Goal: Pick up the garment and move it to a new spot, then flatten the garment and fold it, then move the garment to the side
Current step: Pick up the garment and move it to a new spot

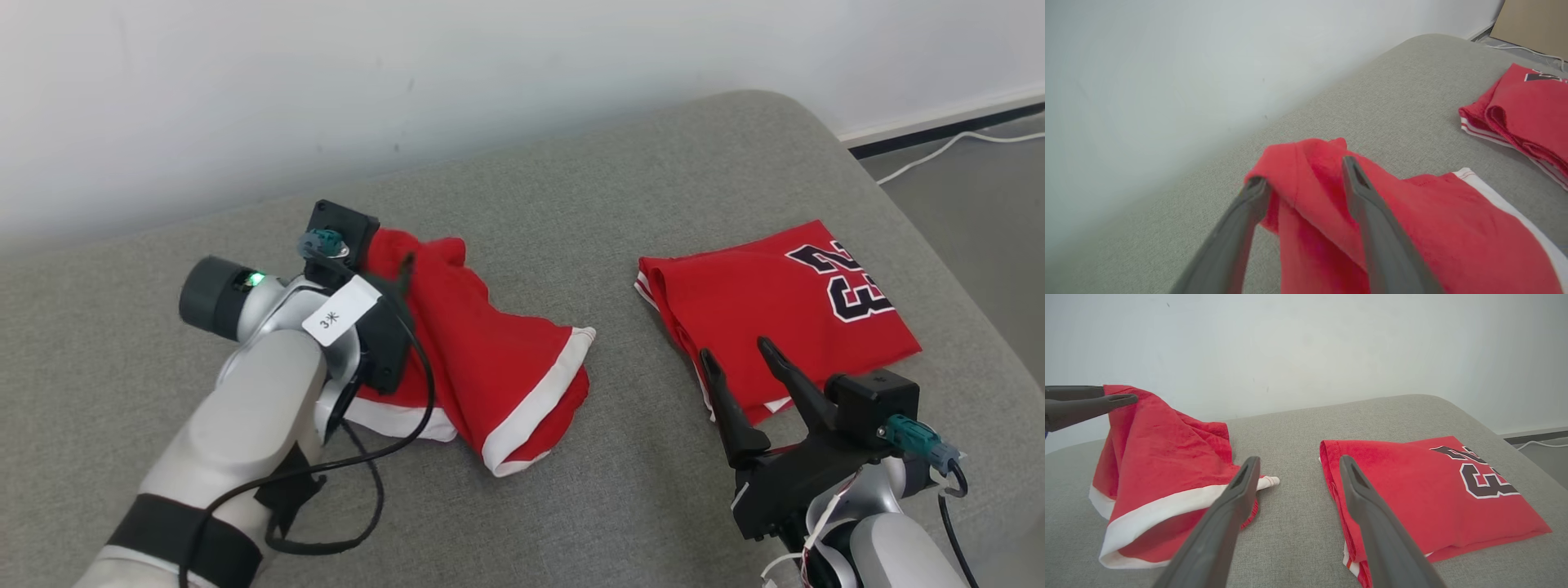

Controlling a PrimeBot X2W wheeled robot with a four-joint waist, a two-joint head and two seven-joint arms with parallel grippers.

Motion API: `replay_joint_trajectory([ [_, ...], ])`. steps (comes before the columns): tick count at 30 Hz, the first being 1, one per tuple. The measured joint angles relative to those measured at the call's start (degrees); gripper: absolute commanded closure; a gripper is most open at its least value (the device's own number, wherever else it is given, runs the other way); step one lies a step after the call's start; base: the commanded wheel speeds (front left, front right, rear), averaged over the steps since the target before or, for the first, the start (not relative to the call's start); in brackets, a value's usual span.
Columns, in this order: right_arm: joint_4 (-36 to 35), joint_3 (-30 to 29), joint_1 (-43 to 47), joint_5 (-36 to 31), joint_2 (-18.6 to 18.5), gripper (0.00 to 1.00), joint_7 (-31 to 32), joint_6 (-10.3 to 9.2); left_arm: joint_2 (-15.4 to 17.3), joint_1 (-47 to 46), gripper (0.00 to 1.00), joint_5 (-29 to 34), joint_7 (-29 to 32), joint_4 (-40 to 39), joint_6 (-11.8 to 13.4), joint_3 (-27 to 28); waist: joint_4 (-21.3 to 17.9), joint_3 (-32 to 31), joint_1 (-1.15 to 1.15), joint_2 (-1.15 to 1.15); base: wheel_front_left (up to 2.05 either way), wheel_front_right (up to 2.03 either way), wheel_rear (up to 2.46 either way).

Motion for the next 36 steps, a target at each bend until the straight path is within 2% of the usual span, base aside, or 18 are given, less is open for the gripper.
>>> replay_joint_trajectory([
  [4,0.3,-0.2,0.1,0.0,0.0,0.00,-0.5,-0.03,-1.4,0.0,0.00,-0.8,-2.3,0.7,0.4,1.0,0.7,-0.4,-0.01,0.00,0.00,0.00,0.00],
  [14,1.8,-0.3,0.5,0.0,0.0,0.00,-1.2,-0.03,-0.9,0.6,0.00,-3.0,-6.8,0.9,0.9,3.1,2.3,-2.8,-0.01,0.00,0.00,0.00,0.00],
  [19,1.8,-0.4,1.9,0.0,-0.1,0.00,-1.3,-0.44,-0.9,5.3,0.00,-3.6,-6.8,0.3,0.7,2.5,3.3,-4.2,-0.01,0.00,0.00,0.00,0.00],
  [22,1.7,-0.9,3.1,0.0,-0.4,0.00,-1.5,-0.51,-1.2,9.7,0.00,-4.4,-5.7,-1.0,0.1,2.0,4.0,-4.9,-0.01,-0.01,0.00,0.00,0.00],
  [27,1.4,-1.4,4.8,0.2,-0.8,0.00,-1.7,-0.71,-1.8,17.0,0.00,-8.2,-4.4,-4.7,-2.8,1.8,5.5,-5.9,-0.01,-0.01,0.00,0.00,0.00],
  [36,-0.1,-1.3,6.4,0.3,-1.0,0.00,-1.6,-0.97,-2.7,28.3,0.00,-12.2,-1.6,-10.8,-4.3,0.1,7.1,-6.6,-0.02,-0.01,0.00,0.00,0.00],
])
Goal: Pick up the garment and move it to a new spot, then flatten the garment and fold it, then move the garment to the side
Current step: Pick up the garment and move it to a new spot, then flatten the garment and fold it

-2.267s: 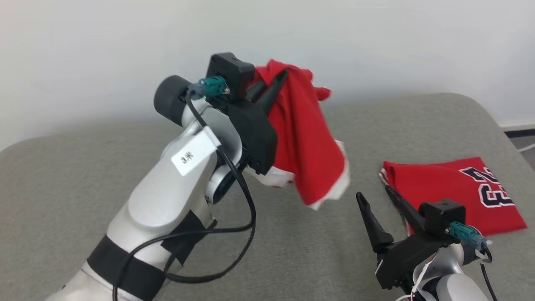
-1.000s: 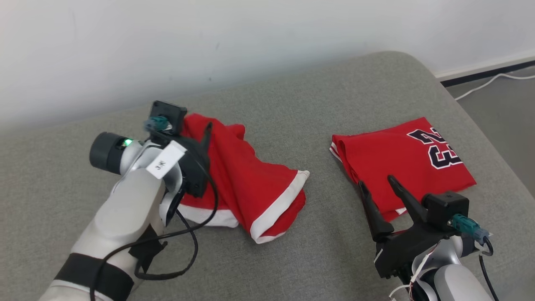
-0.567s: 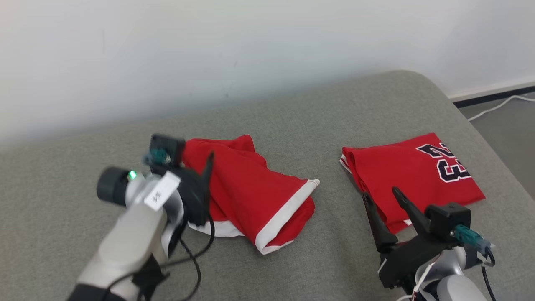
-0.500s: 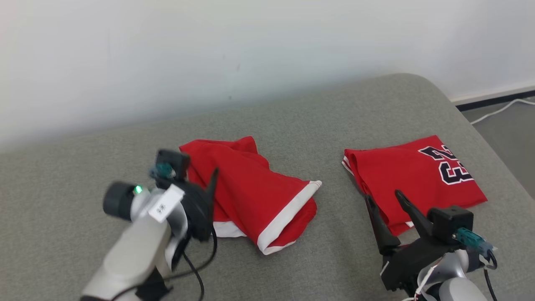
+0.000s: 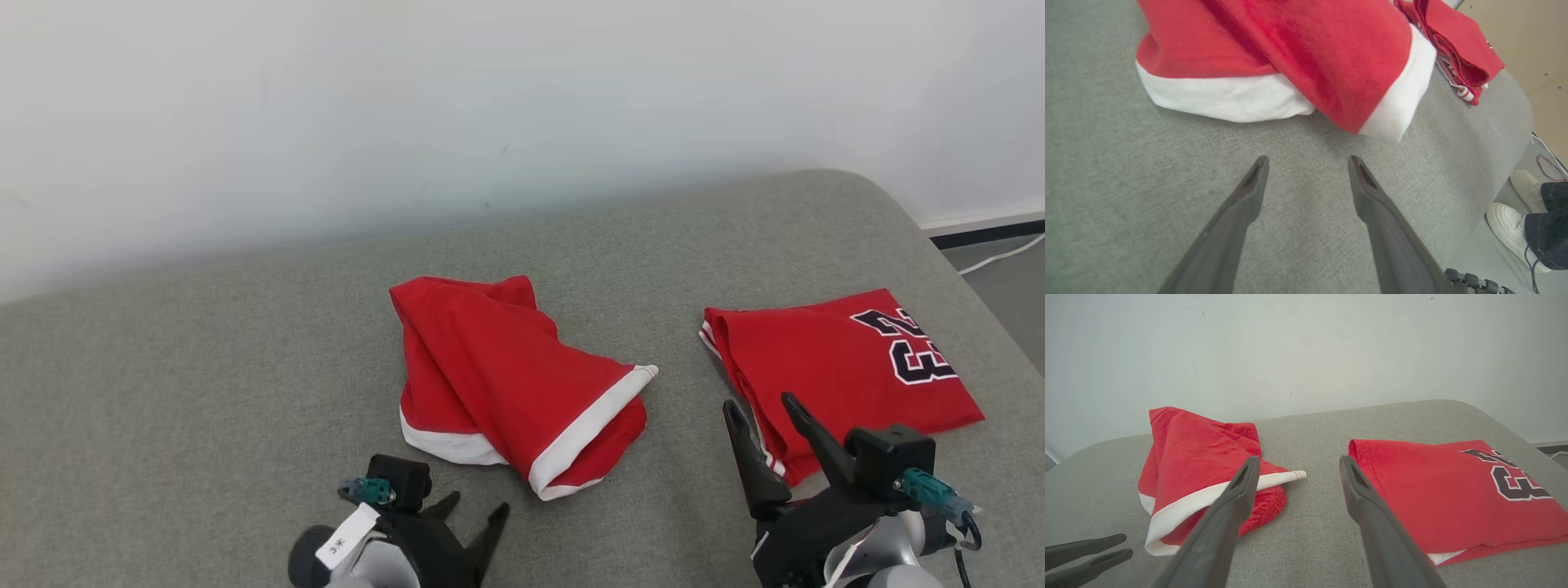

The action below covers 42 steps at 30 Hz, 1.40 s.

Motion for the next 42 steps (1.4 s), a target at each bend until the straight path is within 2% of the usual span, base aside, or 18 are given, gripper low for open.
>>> replay_joint_trajectory([
  [14,-0.9,1.3,-0.4,0.1,0.4,0.00,0.5,0.00,-0.9,2.3,0.00,-5.2,4.7,-6.0,-0.4,-0.8,-0.2,1.9,0.01,0.00,0.00,0.00,0.00],
  [23,-1.4,1.5,-1.7,0.1,0.5,0.00,0.8,0.00,-1.4,0.0,0.00,-6.8,6.5,-7.4,3.5,0.2,-1.5,4.2,0.01,0.00,0.00,0.00,0.00],
  [33,-1.1,1.3,-3.3,0.2,0.5,0.00,0.8,-0.07,-1.5,-1.0,0.00,-12.1,7.5,-13.1,4.3,-4.5,-2.3,6.2,0.01,0.00,0.00,0.00,0.00],
  [39,-0.5,1.3,-3.8,0.2,0.5,0.00,0.7,-0.48,-1.5,-2.9,0.00,-13.0,7.2,-13.7,8.3,-4.7,-2.1,6.6,0.01,0.00,0.00,0.00,0.00],
  [42,-0.3,1.3,-3.8,0.2,0.5,0.00,0.7,-0.48,-1.5,-3.8,0.00,-12.9,7.1,-13.0,9.3,-4.6,-1.9,6.7,0.01,0.00,0.00,0.00,0.00],
])
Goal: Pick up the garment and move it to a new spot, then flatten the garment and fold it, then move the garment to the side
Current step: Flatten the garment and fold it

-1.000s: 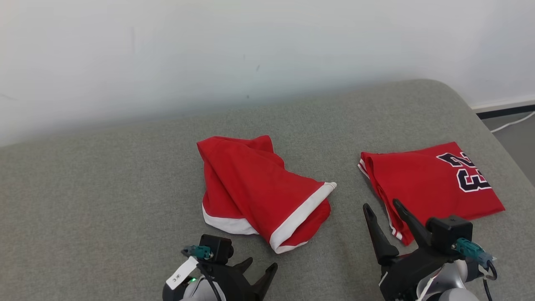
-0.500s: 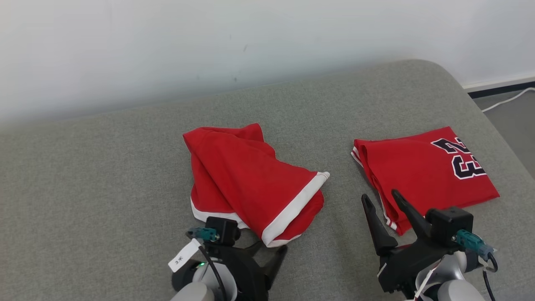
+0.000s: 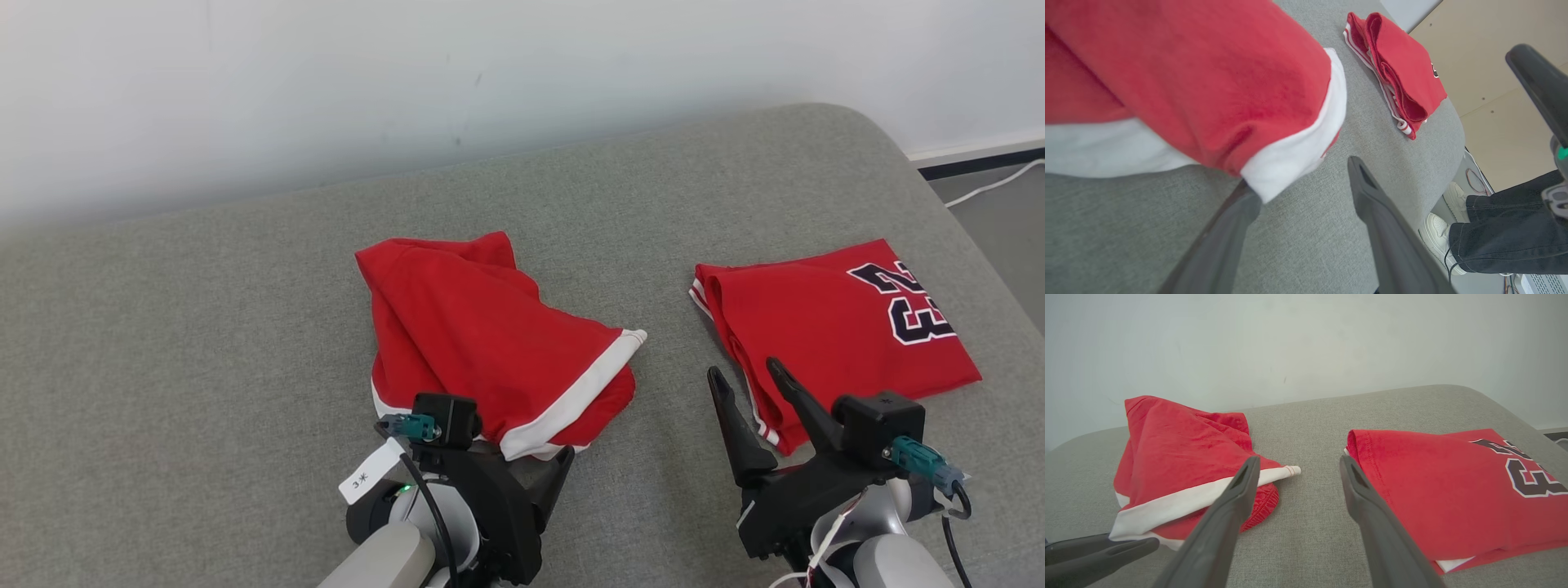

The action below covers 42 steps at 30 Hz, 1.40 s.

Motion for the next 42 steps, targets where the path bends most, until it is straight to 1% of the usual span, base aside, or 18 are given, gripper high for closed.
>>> replay_joint_trajectory([
  [2,0.2,0.0,0.0,0.2,0.0,0.00,-0.1,0.00,0.0,0.0,0.00,0.0,0.0,0.3,0.2,-0.2,0.2,0.0,0.00,0.00,0.00,0.00,0.00],
  [3,0.2,0.0,0.0,0.4,0.0,0.00,-0.1,0.00,0.0,0.0,0.27,0.0,0.1,0.5,0.4,-0.5,0.3,0.1,0.00,0.00,0.00,0.00,0.00],
  [4,0.2,0.0,0.0,0.5,0.0,0.00,-0.1,0.00,0.0,0.0,0.59,0.0,0.1,0.6,0.4,-0.7,0.4,0.1,0.00,0.00,0.00,0.00,0.00],
  [5,0.2,0.0,0.0,0.5,0.0,0.00,-0.2,0.00,0.0,0.0,1.00,0.0,0.1,0.6,0.4,-0.9,0.5,0.1,0.00,0.00,0.00,0.00,0.00],
  [13,0.7,0.0,-0.2,0.5,0.0,0.00,-0.3,0.00,0.0,-0.1,1.00,0.0,0.3,1.4,0.9,-1.3,1.3,-0.1,0.00,0.00,0.00,0.00,0.00],
  [18,1.2,0.1,-0.2,0.5,0.1,0.00,-0.6,-0.01,0.4,-1.6,1.00,1.2,-0.2,2.4,1.4,-1.0,1.7,-0.4,0.00,0.00,0.00,0.00,0.00],
  [20,1.8,0.0,-0.1,0.6,0.1,0.00,-0.7,-0.01,1.7,-2.7,1.00,3.0,-0.2,2.4,1.5,-1.1,1.9,-0.7,0.00,0.00,0.00,0.00,0.00],
  [23,2.0,-0.3,0.0,0.9,0.0,0.00,-0.8,-0.02,4.8,-5.4,1.00,5.8,-0.3,1.9,1.6,-1.3,2.3,-1.3,0.00,0.00,0.00,0.00,0.00],
  [27,2.3,-0.5,0.0,0.9,-0.1,0.00,-1.1,-0.08,8.3,-11.9,1.00,11.3,-0.8,-0.4,1.9,-1.9,3.0,-2.2,0.00,0.00,0.00,0.00,0.00],
  [31,2.8,0.0,0.0,1.0,0.0,0.00,-1.2,-0.08,10.0,-17.7,1.00,16.0,-1.1,-3.1,1.9,-4.0,3.5,-3.4,0.00,0.00,0.00,0.00,0.00],
  [34,3.4,0.8,0.1,1.2,0.1,0.00,-1.2,-0.01,10.1,-20.8,1.00,19.0,0.0,-4.2,0.7,-6.5,3.7,-4.4,0.00,0.00,0.00,0.00,0.00],
  [38,3.7,1.5,0.3,1.4,0.2,0.00,-1.2,0.18,9.1,-24.6,1.00,22.1,1.1,-6.2,-2.3,-10.4,3.5,-5.4,0.00,0.00,0.00,0.00,0.00],
  [42,3.9,1.9,0.3,1.5,0.4,0.00,-1.2,0.33,5.8,-28.0,1.00,23.1,1.6,-7.6,-4.1,-12.1,2.7,-5.8,0.00,0.00,0.00,0.00,0.00],
])
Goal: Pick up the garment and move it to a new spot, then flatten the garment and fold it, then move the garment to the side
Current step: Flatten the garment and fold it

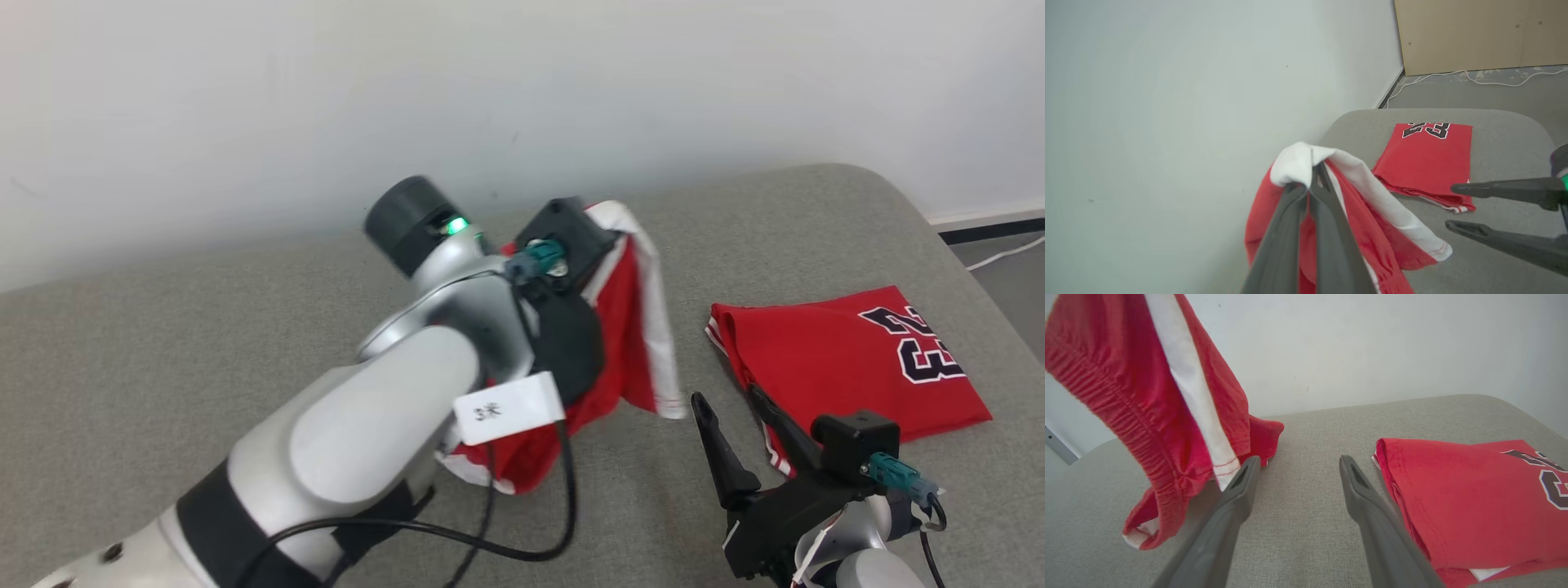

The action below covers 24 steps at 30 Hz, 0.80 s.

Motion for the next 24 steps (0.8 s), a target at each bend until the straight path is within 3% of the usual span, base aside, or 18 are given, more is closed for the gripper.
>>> replay_joint_trajectory([
  [4,0.1,0.5,0.0,0.0,0.2,0.00,0.0,0.00,-3.5,-2.2,1.00,-0.1,-0.1,-1.2,-1.2,-0.3,-1.1,-0.1,0.00,0.00,0.00,0.00,0.00],
  [8,0.2,0.8,0.0,0.1,0.3,0.00,-0.1,0.00,-3.6,-2.2,1.00,-0.5,0.3,0.2,-2.4,-1.2,-2.0,0.1,0.00,0.00,0.00,0.00,0.00],
  [16,-0.4,-1.1,0.8,0.5,0.3,0.00,-1.1,-0.87,9.4,5.8,1.00,-1.1,5.2,10.6,-3.4,-2.2,-3.8,1.5,0.00,0.00,0.00,0.00,0.00],
  [21,-1.3,-2.7,1.8,0.6,-0.7,0.00,-1.5,-1.43,13.5,6.9,1.00,-2.1,6.5,16.1,-3.5,-0.9,-3.0,2.3,0.00,0.00,0.00,0.00,0.00],
  [23,-1.5,-2.7,1.9,0.6,-0.6,0.00,-1.6,-1.43,14.2,6.9,1.00,-2.3,7.3,17.9,-1.8,0.4,-2.4,2.5,0.00,0.00,0.00,0.00,0.00],
  [24,-1.6,-2.6,1.8,0.6,-0.6,0.00,-1.6,-1.43,14.2,6.9,0.80,-2.4,7.4,18.7,-1.1,1.0,-2.1,2.6,0.00,0.00,0.00,0.00,0.00],
])
